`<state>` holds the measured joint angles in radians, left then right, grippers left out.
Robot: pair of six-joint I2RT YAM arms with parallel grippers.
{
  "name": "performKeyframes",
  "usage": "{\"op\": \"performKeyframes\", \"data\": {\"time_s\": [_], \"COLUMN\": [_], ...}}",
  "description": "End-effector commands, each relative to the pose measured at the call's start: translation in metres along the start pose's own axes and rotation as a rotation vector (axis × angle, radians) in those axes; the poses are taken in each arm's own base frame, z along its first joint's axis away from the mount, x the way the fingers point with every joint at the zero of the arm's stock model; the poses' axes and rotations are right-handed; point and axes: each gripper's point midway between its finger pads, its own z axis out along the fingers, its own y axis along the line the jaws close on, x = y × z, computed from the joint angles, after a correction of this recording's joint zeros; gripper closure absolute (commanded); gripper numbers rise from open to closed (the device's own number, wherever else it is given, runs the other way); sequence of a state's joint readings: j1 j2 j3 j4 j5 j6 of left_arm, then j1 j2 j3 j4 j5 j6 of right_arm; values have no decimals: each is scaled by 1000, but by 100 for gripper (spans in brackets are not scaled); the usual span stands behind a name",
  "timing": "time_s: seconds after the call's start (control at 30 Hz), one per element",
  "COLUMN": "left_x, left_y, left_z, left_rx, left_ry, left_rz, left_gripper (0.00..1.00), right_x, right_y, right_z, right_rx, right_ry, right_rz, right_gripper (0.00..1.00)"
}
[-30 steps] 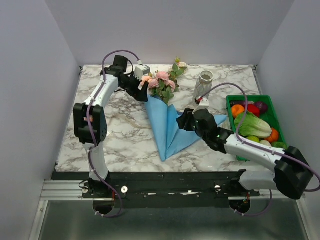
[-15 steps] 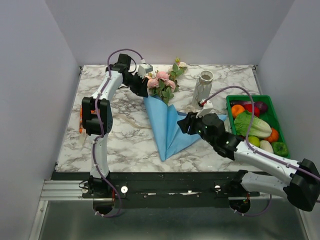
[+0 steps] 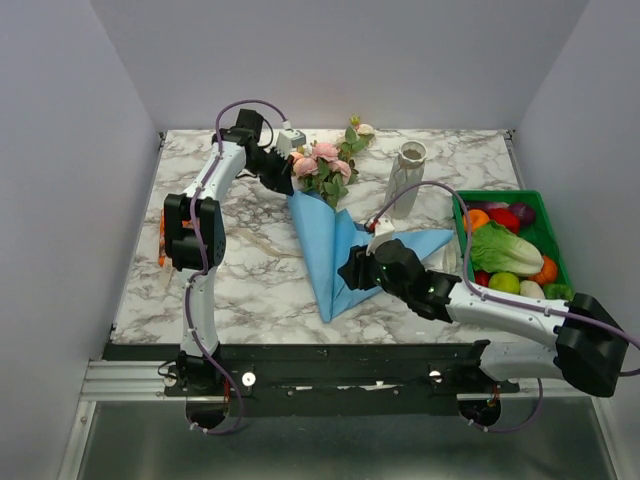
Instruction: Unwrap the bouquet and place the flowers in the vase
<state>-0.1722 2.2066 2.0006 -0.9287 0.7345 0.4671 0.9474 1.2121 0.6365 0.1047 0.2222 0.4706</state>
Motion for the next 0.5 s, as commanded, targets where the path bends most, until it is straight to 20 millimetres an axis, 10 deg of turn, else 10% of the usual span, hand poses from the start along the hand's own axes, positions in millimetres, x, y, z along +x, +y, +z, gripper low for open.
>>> {"op": "performKeyframes", "data": {"time_s": [0.0, 0.13, 0.2, 0.47], "left_x": [-18, -10, -3, -13], "left_y": [-22, -14, -6, 7], "left_z": [-24, -20, -13, -9], "left_rx": [23, 3, 11, 52], "left_ry": [-42, -29, -10, -52], "left_rz": [39, 38, 10, 32], "left_gripper": [100, 81, 49, 27], "right_x": [9, 14, 14, 7], "right_y": [-4, -10, -8, -1], "right_z": [6, 12, 14, 10], "right_rx": [36, 76, 70, 37], "right_ry": [32, 48, 53, 35], "right_rz": [-9, 12, 12, -2], "right_gripper": [43, 39, 39, 39]}}
